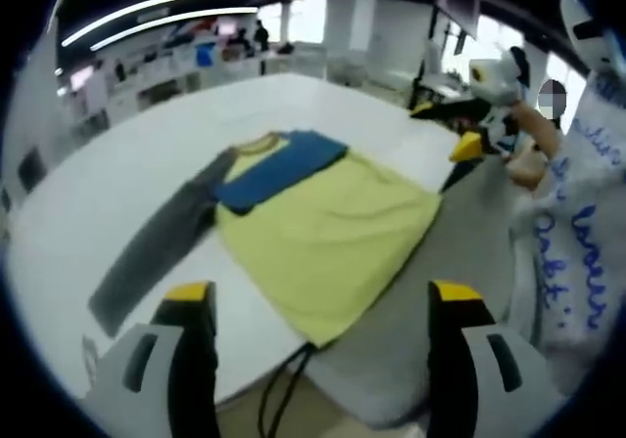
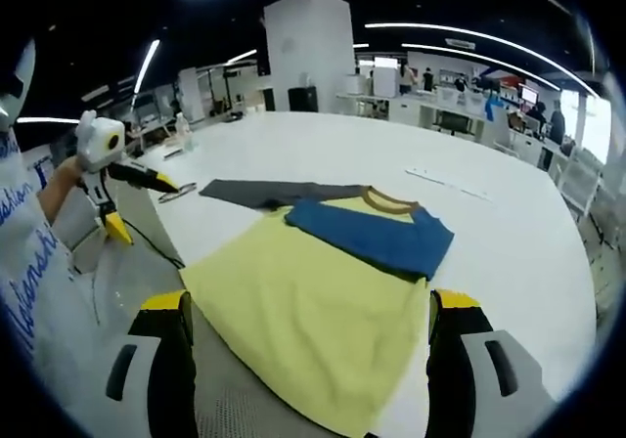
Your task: Fold the garment on the visible template until the final outline fits inside the template.
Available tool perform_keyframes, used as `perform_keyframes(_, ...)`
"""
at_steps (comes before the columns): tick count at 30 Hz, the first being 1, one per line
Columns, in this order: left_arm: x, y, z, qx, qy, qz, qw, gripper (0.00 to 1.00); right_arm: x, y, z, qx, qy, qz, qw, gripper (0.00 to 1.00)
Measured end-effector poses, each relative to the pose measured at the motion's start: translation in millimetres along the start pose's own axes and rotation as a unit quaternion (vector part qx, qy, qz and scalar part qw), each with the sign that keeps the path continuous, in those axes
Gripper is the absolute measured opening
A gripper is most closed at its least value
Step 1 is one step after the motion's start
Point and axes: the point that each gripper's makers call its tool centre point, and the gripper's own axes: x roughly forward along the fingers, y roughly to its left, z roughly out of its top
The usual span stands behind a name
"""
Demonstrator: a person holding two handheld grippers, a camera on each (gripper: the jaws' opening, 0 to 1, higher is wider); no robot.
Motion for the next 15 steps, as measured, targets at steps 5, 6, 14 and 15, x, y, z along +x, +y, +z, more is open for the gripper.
perform_keyframes(5,0,1.6,-2.1,-0.006,-0.002,0.001,1.0,0.85,0,0,-3.0,0.001,0.005,-0.002,1.0,1.0)
perform_keyframes(6,-1,2.5,-2.4,-0.006,-0.002,0.002,1.0,0.85,0,1,-3.2,0.001,0.005,-0.002,1.0,1.0)
perform_keyframes(14,-10,19.1,-6.6,-0.001,0.009,0.021,0.9997,0.84,4,6,3.6,0.008,-0.013,0.012,0.9998,1.0)
perform_keyframes(15,-11,20.8,-6.4,-0.001,0.008,0.023,0.9997,0.84,4,6,2.7,0.004,-0.01,0.011,0.9999,1.0)
